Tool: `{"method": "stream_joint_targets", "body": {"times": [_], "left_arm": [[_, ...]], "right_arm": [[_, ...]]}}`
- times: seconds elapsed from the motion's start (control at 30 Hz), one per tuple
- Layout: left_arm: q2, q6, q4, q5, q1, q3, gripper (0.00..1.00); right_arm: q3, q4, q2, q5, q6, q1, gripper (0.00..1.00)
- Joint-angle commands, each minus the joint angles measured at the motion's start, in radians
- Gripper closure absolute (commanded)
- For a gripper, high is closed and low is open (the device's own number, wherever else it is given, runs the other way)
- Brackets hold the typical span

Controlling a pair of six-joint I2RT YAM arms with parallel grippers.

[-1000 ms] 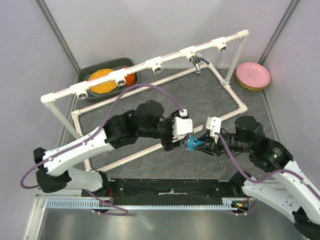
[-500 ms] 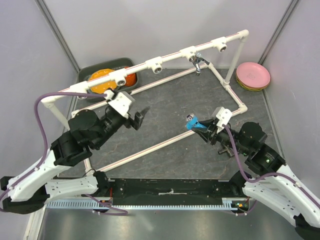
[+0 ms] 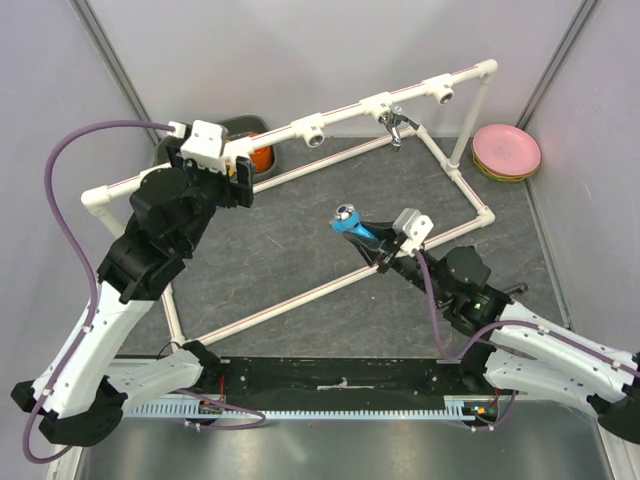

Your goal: Install the water faucets

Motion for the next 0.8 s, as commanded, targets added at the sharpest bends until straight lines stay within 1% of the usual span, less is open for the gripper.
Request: {"method": "stream_joint_targets", "body": {"times": [0.0,0.07,0.1,0.17,0.23,0.27,0.3,0.33,0.4,0.47,0.5,0.53,0.6,0.63,0.77], "left_arm": [[0.023,-0.082,0.000,0.030,0.093,0.094,0.14],[0.037,-0.127,0.001,0.033,0.131,0.131,0.13],[0.055,-0.148,0.003,0.039,0.142,0.142,0.13],[0.075,-0.185,0.004,0.050,0.173,0.175,0.10],[0.109,-0.209,-0.006,0.068,0.205,0.199,0.08],[0.120,-0.241,-0.014,0.079,0.219,0.206,0.08],[0.140,-0.258,-0.019,0.110,0.234,0.209,0.07],[0.146,-0.272,-0.025,0.133,0.272,0.208,0.07],[0.158,-0.314,-0.029,0.205,0.314,0.188,0.07],[0.157,-0.360,-0.028,0.248,0.375,0.163,0.07],[0.151,-0.372,-0.019,0.284,0.393,0.127,0.07],[0.128,-0.380,-0.005,0.302,0.425,0.104,0.07],[0.108,-0.397,0.037,0.335,0.456,0.049,0.07],[0.103,-0.398,0.041,0.343,0.485,0.036,0.07],[0.100,-0.415,0.054,0.398,0.542,-0.001,0.07]], "right_arm": [[-0.028,0.377,0.086,0.227,-0.149,0.136,1.00],[-0.042,0.461,0.146,0.314,-0.189,0.175,1.00],[-0.059,0.566,0.164,0.331,-0.222,0.199,1.00],[-0.068,0.689,0.212,0.374,-0.238,0.212,1.00],[-0.073,0.751,0.236,0.393,-0.237,0.215,1.00],[-0.076,0.814,0.261,0.399,-0.237,0.213,1.00],[-0.076,0.842,0.273,0.416,-0.229,0.213,1.00],[-0.073,0.865,0.287,0.422,-0.227,0.213,1.00],[-0.056,0.909,0.327,0.434,-0.217,0.216,1.00],[-0.050,0.966,0.361,0.448,-0.211,0.216,1.00],[-0.045,0.985,0.370,0.468,-0.210,0.219,1.00],[-0.042,1.003,0.388,0.477,-0.215,0.221,1.00],[-0.036,1.063,0.408,0.492,-0.221,0.222,1.00],[-0.031,1.080,0.430,0.499,-0.232,0.221,1.00],[-0.001,1.156,0.482,0.511,-0.261,0.222,1.00]]}}
